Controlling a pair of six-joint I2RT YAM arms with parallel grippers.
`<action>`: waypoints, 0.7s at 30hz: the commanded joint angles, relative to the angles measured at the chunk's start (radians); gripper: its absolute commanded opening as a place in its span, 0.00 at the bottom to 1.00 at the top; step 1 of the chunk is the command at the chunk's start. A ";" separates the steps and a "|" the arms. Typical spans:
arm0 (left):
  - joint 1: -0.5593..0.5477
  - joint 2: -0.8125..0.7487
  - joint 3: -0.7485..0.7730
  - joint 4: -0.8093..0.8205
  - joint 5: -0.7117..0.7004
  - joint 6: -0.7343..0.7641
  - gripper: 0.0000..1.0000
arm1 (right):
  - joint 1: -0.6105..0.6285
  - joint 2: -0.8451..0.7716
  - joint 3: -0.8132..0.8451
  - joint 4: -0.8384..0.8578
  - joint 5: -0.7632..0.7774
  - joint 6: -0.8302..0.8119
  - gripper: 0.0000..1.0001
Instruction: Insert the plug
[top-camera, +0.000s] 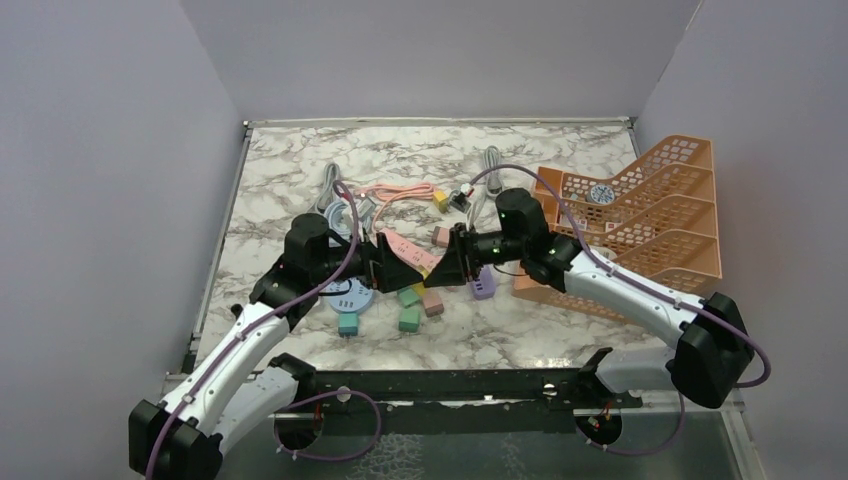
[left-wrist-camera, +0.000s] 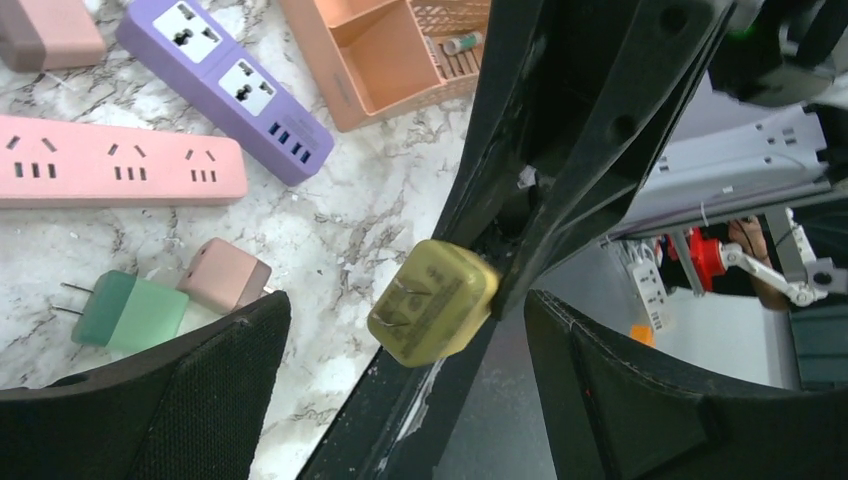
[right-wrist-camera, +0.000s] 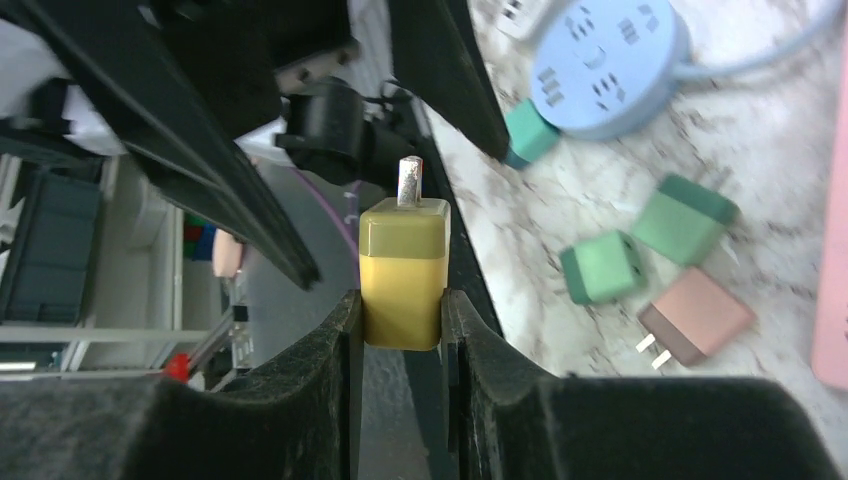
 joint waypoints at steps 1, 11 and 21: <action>-0.002 -0.047 0.068 -0.066 0.118 0.087 0.85 | -0.005 0.025 0.119 0.089 -0.126 0.074 0.18; -0.001 -0.123 0.091 0.039 0.158 -0.081 0.48 | -0.005 0.045 0.123 0.217 -0.284 0.112 0.18; -0.001 -0.137 0.120 0.076 0.161 -0.169 0.00 | -0.005 0.007 0.111 0.285 -0.179 0.201 0.47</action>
